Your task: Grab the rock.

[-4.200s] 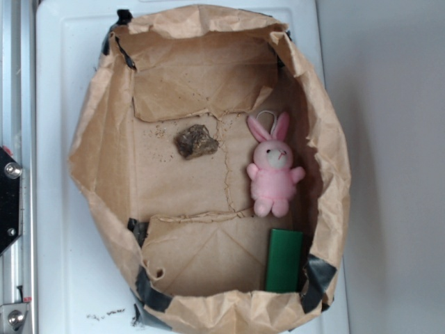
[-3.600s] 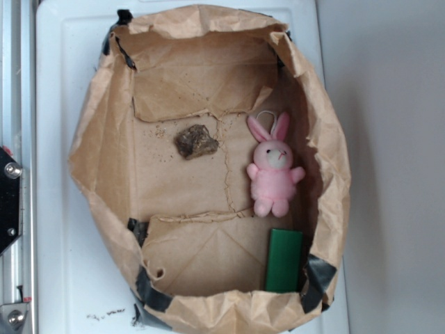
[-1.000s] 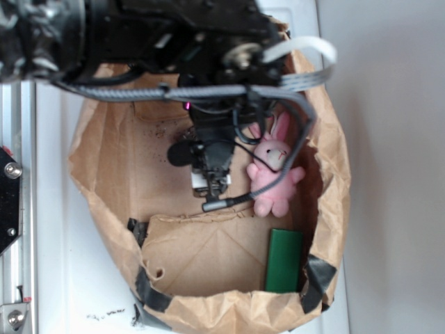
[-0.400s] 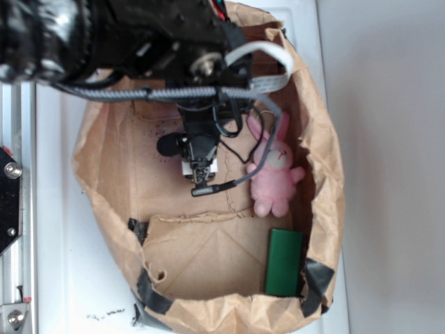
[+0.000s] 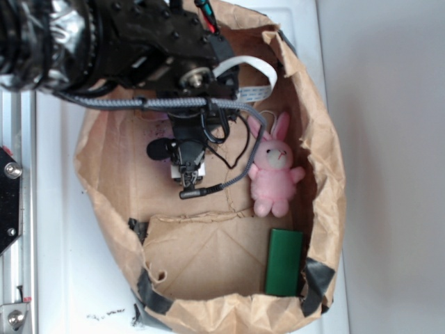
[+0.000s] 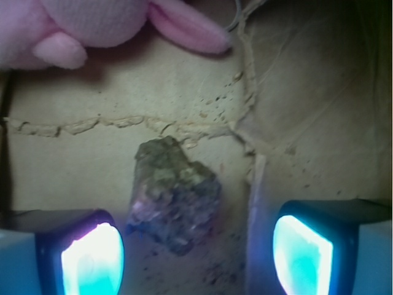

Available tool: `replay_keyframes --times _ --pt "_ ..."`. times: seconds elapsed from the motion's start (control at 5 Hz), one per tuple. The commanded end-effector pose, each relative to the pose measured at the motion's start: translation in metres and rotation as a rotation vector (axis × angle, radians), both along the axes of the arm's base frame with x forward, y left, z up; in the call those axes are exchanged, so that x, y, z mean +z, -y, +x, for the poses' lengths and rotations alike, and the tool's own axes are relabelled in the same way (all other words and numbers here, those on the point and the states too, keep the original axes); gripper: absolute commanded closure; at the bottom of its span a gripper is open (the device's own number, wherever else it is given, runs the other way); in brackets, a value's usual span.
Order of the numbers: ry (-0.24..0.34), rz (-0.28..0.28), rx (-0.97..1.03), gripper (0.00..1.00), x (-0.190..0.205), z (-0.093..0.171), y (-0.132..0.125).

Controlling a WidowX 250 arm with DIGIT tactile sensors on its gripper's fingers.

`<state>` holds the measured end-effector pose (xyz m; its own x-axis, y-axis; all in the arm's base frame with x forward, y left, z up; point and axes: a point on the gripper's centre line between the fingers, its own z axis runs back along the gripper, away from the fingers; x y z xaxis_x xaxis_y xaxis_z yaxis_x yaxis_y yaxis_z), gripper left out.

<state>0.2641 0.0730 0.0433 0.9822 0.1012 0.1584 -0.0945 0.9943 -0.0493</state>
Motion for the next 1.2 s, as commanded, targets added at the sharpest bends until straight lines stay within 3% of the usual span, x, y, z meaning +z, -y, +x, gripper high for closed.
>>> replay_keyframes --times 0.0,0.6,1.0 --pt "-0.019 -0.026 0.039 0.00 0.001 0.009 0.010" --pt "-0.019 -0.023 0.060 0.00 -0.001 0.021 0.019" --pt "-0.005 -0.108 0.091 0.00 0.018 0.031 0.018"
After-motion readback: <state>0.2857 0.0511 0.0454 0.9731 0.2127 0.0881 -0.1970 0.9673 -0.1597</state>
